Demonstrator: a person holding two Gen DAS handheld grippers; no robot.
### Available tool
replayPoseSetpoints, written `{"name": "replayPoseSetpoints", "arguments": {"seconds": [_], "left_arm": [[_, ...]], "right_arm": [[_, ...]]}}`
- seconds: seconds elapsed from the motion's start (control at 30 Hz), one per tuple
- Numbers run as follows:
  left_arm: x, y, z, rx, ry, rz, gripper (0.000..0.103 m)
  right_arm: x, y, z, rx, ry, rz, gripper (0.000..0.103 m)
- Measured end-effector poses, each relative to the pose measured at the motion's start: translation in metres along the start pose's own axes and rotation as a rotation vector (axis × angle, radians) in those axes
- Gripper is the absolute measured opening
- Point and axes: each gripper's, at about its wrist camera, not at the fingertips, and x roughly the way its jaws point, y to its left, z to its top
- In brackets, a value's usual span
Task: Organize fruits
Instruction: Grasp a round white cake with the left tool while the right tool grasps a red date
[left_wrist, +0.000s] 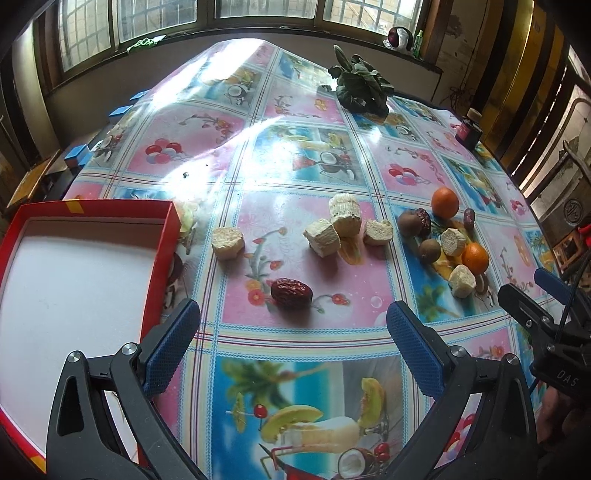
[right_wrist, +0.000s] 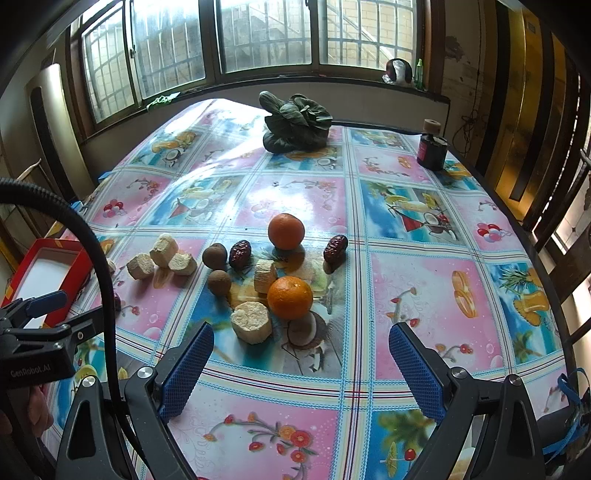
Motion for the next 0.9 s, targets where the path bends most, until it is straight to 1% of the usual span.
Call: {"name": "replayPoseSetpoints", "arguments": {"seconds": [0.07,0.13,0.3,0.37,0.43,0.47,0.5,0.53,0.57,0.6,0.67,0.73,0.77,0.83,0.9], "left_arm": [[0.000,0.005,0.004,-0.002,0.006,-0.019,0.097],[0.001,0.010,0.008,-0.007,0.008,-0.030,0.097],[0.008,0.026,0.017,-0.052,0.024,-0.061,0.094],[0.012,0.027,0.020,-0.053,0.033,-0.056,0.085],[0.018,0.031,0.023,-0.066,0.049,-0.056,0.079],[0.021,0.032,0.025,-0.074,0.054,-0.057,0.079],[0.024,0.033,0.026,-0.082,0.059,-0.051,0.079],[0.027,0.035,0.028,-0.088,0.061,-0.042,0.077],[0.029,0.036,0.029,-0.094,0.063,-0.036,0.072],[0.031,0.038,0.031,-0.101,0.065,-0.033,0.071],[0.034,0.042,0.036,-0.119,0.065,-0.028,0.070],[0.037,0.044,0.040,-0.120,0.068,-0.016,0.068],[0.039,0.043,0.041,-0.115,0.073,-0.010,0.061],[0.043,0.043,0.042,-0.108,0.088,-0.004,0.055],[0.047,0.044,0.043,-0.102,0.099,0.003,0.046]], "right_arm": [[-0.002,0.002,0.001,-0.008,-0.006,0.018,0.094],[-0.002,0.004,0.000,-0.016,-0.004,0.039,0.089],[-0.004,0.010,-0.002,-0.029,-0.005,0.088,0.087],[-0.003,0.013,-0.003,-0.033,-0.002,0.095,0.087],[-0.001,0.015,-0.004,-0.038,0.002,0.105,0.087],[0.000,0.017,-0.004,-0.041,0.004,0.110,0.087],[0.001,0.018,-0.004,-0.046,0.007,0.116,0.084],[0.002,0.019,-0.004,-0.051,0.012,0.122,0.081],[0.003,0.020,-0.004,-0.059,0.016,0.125,0.080],[0.004,0.021,-0.004,-0.067,0.019,0.125,0.079],[0.005,0.024,-0.004,-0.082,0.018,0.121,0.078],[0.006,0.025,-0.005,-0.088,0.022,0.131,0.075],[0.007,0.026,-0.005,-0.089,0.025,0.138,0.074],[0.009,0.028,-0.004,-0.093,0.030,0.150,0.071],[0.010,0.031,-0.005,-0.100,0.035,0.160,0.070]]}}
